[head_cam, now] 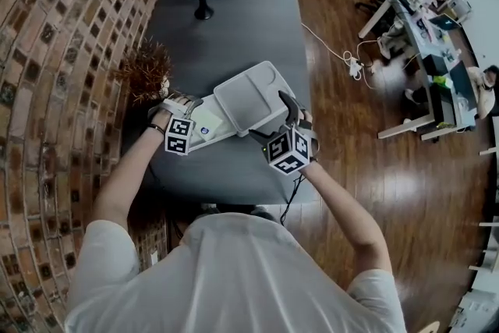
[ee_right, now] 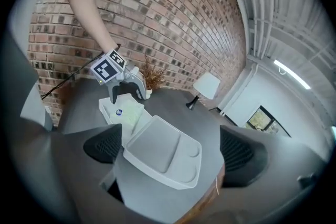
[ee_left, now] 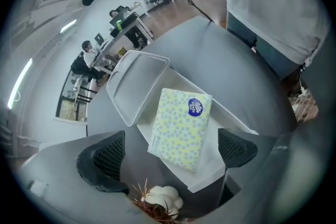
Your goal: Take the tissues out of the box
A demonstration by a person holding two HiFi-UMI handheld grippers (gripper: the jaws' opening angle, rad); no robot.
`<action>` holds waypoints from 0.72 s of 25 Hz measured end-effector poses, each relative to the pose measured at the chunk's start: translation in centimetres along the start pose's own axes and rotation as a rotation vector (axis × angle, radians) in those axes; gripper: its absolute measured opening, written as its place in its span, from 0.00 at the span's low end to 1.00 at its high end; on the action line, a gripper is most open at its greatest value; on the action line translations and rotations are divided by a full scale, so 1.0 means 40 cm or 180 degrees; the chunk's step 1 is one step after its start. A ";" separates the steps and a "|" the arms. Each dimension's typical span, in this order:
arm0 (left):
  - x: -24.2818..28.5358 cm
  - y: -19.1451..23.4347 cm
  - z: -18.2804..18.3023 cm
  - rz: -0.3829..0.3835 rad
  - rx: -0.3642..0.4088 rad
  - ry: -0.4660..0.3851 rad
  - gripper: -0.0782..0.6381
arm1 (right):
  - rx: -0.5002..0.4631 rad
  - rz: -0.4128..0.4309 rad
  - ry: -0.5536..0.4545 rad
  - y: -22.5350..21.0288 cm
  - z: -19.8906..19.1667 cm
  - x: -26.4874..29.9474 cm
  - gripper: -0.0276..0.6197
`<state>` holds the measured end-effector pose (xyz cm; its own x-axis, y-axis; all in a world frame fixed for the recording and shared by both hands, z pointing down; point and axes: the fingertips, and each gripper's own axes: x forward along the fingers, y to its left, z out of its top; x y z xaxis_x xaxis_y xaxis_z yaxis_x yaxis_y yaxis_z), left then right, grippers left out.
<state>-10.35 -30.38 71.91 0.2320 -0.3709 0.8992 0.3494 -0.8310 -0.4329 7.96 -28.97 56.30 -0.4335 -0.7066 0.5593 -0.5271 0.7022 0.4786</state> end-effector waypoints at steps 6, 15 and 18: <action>0.037 0.003 0.008 -0.0194 0.0456 0.0029 0.87 | 0.0471 -0.0073 -0.0170 0.012 0.000 -0.047 0.96; 0.096 -0.039 0.035 -0.0580 0.0851 0.0061 0.85 | 0.0895 -0.0267 -0.0396 -0.001 -0.028 -0.117 0.95; 0.113 -0.039 0.041 -0.0629 0.0837 0.0074 0.85 | 0.1041 -0.0302 -0.0466 -0.008 -0.042 -0.138 0.93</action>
<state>-8.34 -30.08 76.53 0.1168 -0.2251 0.9673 0.6088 -0.7533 -0.2488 11.75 -25.15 54.22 -0.4590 -0.7888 0.4088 -0.7654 0.5847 0.2688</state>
